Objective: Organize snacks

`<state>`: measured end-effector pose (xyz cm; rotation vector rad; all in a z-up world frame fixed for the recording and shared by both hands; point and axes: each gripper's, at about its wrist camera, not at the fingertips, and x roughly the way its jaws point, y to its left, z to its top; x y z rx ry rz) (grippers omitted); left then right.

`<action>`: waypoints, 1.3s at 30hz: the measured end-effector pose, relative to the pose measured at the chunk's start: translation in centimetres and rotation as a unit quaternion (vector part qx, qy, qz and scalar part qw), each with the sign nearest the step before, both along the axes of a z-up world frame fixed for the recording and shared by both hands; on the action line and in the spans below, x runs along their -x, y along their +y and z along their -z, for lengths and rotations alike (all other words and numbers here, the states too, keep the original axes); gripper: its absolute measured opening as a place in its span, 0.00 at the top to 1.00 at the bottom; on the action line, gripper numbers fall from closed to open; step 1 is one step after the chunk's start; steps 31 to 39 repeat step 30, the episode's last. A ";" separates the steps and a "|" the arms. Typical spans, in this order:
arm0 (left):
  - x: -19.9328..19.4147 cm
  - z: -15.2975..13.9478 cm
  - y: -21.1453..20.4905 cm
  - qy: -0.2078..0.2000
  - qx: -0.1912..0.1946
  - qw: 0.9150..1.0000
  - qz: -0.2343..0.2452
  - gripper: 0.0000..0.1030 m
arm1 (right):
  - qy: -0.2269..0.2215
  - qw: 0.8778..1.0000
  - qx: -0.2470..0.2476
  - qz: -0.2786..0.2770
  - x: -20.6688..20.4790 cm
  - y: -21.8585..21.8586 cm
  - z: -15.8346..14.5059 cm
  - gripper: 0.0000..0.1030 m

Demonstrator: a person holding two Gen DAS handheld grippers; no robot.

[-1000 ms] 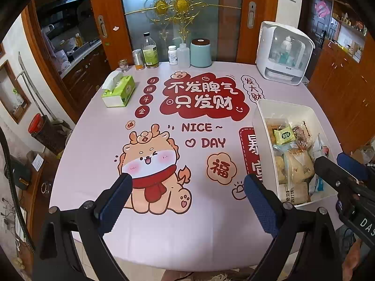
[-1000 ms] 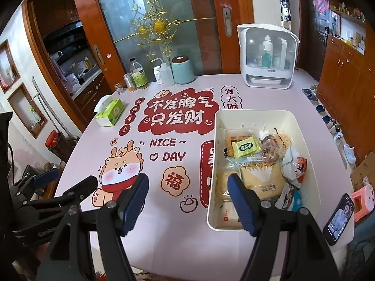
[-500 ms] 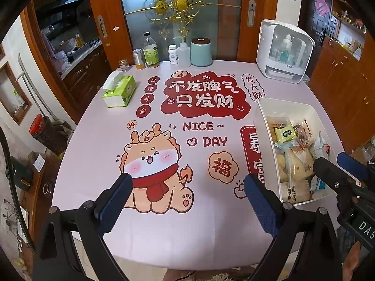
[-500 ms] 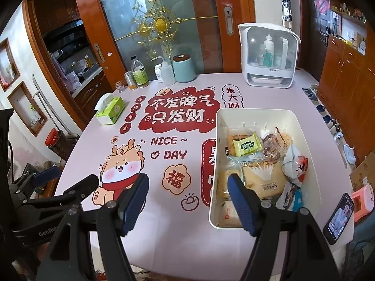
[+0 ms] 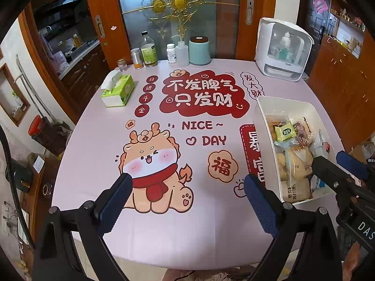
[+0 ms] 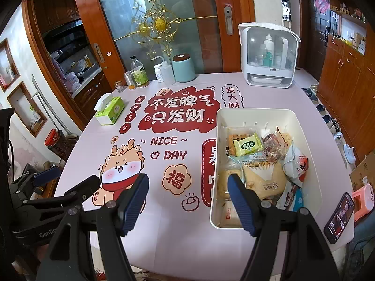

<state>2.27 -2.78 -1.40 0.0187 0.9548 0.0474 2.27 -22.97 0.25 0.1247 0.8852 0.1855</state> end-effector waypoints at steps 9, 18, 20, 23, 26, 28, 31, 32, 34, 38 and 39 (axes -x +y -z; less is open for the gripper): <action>0.1 0.4 -0.1 0.002 0.000 1.000 0.006 0.08 | 0.001 1.000 -0.001 0.001 0.0 0.0 0.0 0.32; 0.0 0.4 -0.2 0.004 -0.001 1.000 0.006 0.08 | 0.002 1.000 0.000 0.001 -0.1 0.1 0.0 0.32; 0.0 0.4 -0.2 0.006 -0.001 1.000 0.006 0.08 | 0.002 1.000 -0.001 0.001 -0.1 0.1 0.0 0.32; 0.2 0.7 -0.3 0.007 -0.002 1.000 0.007 0.08 | 0.002 1.000 0.000 0.001 -0.1 0.1 0.0 0.32; 0.2 0.7 -0.3 0.007 -0.002 1.000 0.007 0.08 | 0.005 1.000 0.000 0.000 -0.1 0.3 0.3 0.32; 0.3 0.9 -0.1 0.009 -0.001 1.000 0.008 0.08 | 0.006 1.000 0.000 -0.001 -0.1 0.4 0.6 0.32; 0.5 1.2 0.0 0.012 -0.001 1.000 0.008 0.08 | 0.006 1.000 -0.001 -0.001 0.0 0.5 0.7 0.32; 0.5 1.2 0.0 0.012 -0.001 1.000 0.008 0.08 | 0.006 1.000 -0.001 -0.001 0.0 0.5 0.7 0.32; 0.5 1.2 0.0 0.012 -0.001 1.000 0.008 0.08 | 0.006 1.000 -0.001 -0.001 0.0 0.5 0.7 0.32; 0.5 1.2 0.0 0.012 -0.001 1.000 0.008 0.08 | 0.006 1.000 -0.001 -0.001 0.0 0.5 0.7 0.32; 0.5 1.2 0.0 0.012 -0.001 1.000 0.008 0.08 | 0.006 1.000 -0.001 -0.001 0.0 0.5 0.7 0.32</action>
